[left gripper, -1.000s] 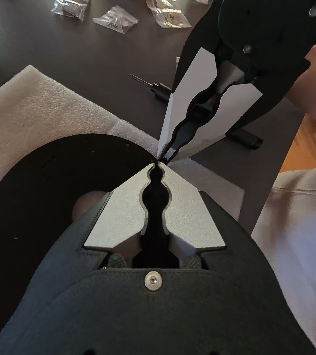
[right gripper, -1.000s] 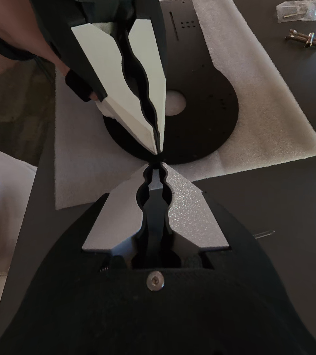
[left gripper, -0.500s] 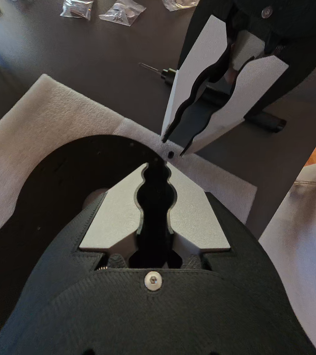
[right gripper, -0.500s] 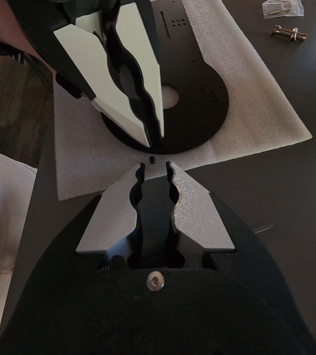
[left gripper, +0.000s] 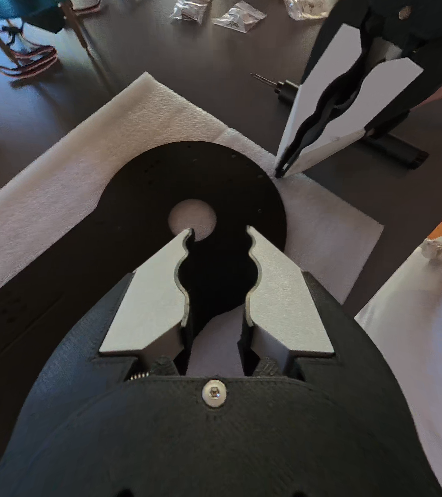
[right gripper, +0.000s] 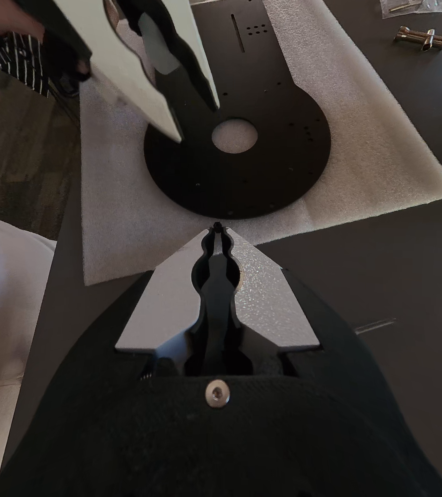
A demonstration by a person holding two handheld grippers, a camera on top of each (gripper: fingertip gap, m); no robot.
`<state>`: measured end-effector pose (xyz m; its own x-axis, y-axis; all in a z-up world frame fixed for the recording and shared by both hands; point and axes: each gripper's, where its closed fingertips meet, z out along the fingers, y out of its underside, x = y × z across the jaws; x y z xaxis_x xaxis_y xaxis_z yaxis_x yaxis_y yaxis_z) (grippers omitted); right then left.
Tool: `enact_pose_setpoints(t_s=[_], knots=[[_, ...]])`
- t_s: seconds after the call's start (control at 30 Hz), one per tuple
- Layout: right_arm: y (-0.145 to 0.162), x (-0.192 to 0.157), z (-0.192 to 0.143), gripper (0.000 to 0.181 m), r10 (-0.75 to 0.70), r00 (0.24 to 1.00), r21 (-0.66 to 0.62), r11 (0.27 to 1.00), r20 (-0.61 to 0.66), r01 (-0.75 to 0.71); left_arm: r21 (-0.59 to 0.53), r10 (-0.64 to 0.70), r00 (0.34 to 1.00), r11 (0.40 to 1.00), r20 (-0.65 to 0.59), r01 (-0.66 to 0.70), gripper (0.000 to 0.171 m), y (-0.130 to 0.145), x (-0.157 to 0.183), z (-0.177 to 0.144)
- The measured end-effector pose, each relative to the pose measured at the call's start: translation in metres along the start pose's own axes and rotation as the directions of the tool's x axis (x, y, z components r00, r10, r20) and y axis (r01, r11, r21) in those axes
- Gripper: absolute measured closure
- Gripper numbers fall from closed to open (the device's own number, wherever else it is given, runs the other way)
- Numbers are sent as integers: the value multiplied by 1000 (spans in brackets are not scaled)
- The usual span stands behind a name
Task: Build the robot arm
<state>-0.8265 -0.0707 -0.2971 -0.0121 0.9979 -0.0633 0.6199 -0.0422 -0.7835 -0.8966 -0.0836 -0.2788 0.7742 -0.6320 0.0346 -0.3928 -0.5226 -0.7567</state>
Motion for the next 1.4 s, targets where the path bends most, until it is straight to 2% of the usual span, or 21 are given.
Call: enact_pose_setpoints(t_s=[0.13, 0.2, 0.27, 0.33, 0.4, 0.53, 0.67, 0.73, 0.77, 0.83, 0.9, 1.03, 1.13, 1.4], knots=[[-1, -2, 0, 169, -2, 1000, 4, 1000, 5, 2, -38, -150, 975, 989, -162, 146, 130, 0, 2, -6], [-1, -2, 1, 167, -8, 1000, 4, 1000, -1, 8, -34, -132, 969, 991, -209, 128, 119, -7, 14, -3], [-2, -1, 1, 168, -15, 1000, 7, 1000, -18, 15, -59, -59, 986, 997, -153, 51, 104, -7, 18, 6], [-3, -2, 1, 168, -17, 1000, 12, 1000, -13, 17, -138, 28, 997, 990, -71, -38, 92, 1, 16, 18], [-3, -3, 1, 164, -18, 1000, 10, 1000, -7, 18, -214, 78, 996, 973, -43, -85, 90, 8, 16, 26], [-7, -9, -5, 150, -5, 1000, 32, 999, 26, 4, -274, 102, 995, 956, -20, -104, 92, 9, 17, 26], [-21, -2, -22, 147, 10, 997, 81, 997, 80, -16, -291, 135, 991, 947, -18, -135, 110, 9, 25, 26], [-22, 17, -23, 148, -72, 997, 51, 996, 33, 70, -298, 106, 994, 949, -10, -104, 110, 10, 25, 26], [-23, 25, -22, 148, -160, 987, 37, 987, 16, 159, -297, 85, 996, 951, -7, -83, 110, 10, 25, 26], [-24, 35, -19, 148, -389, 921, 0, 921, -12, 389, -297, 71, 998, 953, -2, -68, 110, 10, 25, 27], [-22, 38, -13, 147, -563, 827, -53, 825, 4, 562, -319, 82, 997, 944, -11, -81, 111, 11, 25, 27], [-15, 24, 3, 146, -735, 670, -84, 665, 103, 742, -366, 98, 994, 924, -47, -109, 111, 11, 25, 27], [-16, 20, 7, 148, -806, 577, -75, 573, 130, 816, -390, 101, 993, 914, -56, -115, 111, 11, 25, 27], [-18, 13, 12, 153, -866, 464, -47, 464, 188, 884, -405, 107, 991, 905, -81, -131, 111, 12, 26, 27]])
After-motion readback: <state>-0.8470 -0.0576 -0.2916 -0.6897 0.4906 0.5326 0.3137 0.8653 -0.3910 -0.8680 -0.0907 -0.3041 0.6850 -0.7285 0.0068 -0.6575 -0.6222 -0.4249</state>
